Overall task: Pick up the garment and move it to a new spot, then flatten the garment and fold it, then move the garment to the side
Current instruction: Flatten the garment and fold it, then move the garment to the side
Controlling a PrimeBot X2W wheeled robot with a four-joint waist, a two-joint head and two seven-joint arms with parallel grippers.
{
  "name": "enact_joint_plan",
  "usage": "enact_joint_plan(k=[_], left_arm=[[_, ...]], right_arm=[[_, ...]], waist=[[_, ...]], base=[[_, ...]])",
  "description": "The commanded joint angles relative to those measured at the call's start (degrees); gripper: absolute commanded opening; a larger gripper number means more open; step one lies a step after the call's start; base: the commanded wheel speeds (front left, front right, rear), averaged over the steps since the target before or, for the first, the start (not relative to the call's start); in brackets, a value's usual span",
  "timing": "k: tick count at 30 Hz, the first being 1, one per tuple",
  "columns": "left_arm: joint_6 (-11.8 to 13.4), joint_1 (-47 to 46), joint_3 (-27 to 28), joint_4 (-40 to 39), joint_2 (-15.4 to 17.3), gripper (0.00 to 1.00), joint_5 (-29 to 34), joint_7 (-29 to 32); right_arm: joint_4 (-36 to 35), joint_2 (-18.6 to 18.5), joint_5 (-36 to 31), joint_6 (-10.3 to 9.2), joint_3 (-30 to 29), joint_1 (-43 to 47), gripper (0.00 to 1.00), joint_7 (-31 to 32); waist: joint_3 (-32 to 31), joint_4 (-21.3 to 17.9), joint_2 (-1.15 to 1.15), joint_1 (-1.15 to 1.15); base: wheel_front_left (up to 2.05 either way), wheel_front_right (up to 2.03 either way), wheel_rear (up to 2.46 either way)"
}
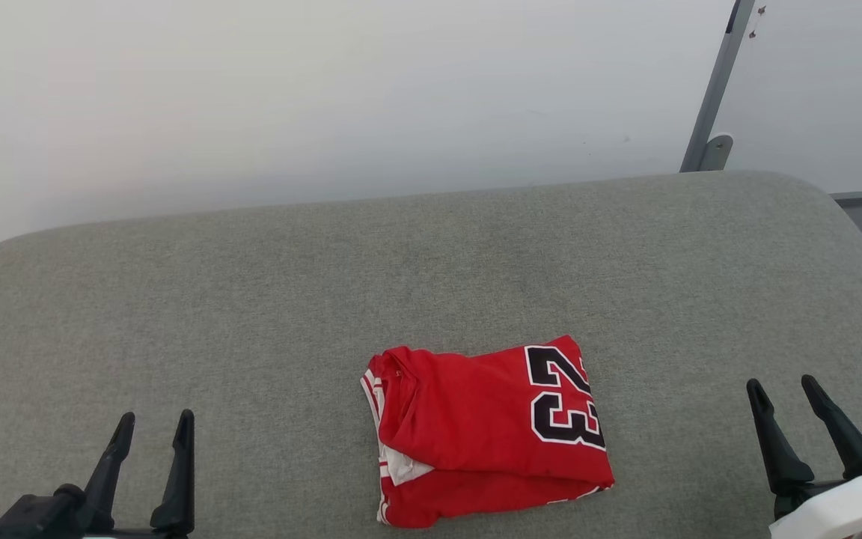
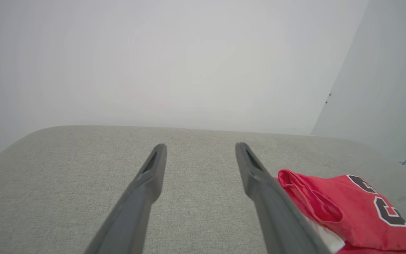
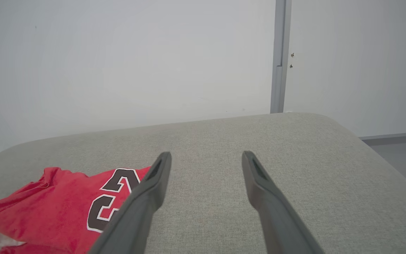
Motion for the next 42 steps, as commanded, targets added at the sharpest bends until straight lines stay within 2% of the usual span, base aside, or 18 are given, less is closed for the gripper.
enact_joint_plan(k=[1,26,31,37,42], left_arm=[[-0.2,0.5,0.4,-0.1,-0.1,1.0,0.5,-0.3],[-0.2,-1.5,-0.7,0.2,-1.9,1.0,1.4,-0.3],[-0.2,-2.6,-1.2,-0.3,-1.1,1.0,0.6,-0.3],[-0.2,-3.8,-2.5,-0.6,-0.2,1.0,-0.5,-0.3],[-0.2,-5.3,-3.9,-1.2,-0.3,1.0,-0.7,-0.3]], right_arm=[[0.5,-0.1,0.4,0.01,0.2,0.3,1.0,-0.9],[0.4,1.5,0.6,0.01,1.3,-0.8,1.0,0.3],[1.6,0.4,4.4,0.01,3.1,-3.5,1.0,6.5],[3.2,-3.1,10.1,0.01,5.5,-7.4,1.0,19.8],[3.8,-6.8,12.4,0.01,6.9,-11.0,1.0,30.7]], waist=[[0.0,0.2,0.0,0.0],[1.0,2.6,0.0,0.0],[2.0,5.1,0.0,0.0],[3.9,9.0,0.0,0.0],[7.2,11.8,0.0,0.0]], base=[[0.0,0.0,0.0],[0.0,0.0,0.0],[0.0,0.0,0.0],[0.0,0.0,0.0],[0.0,0.0,0.0]])
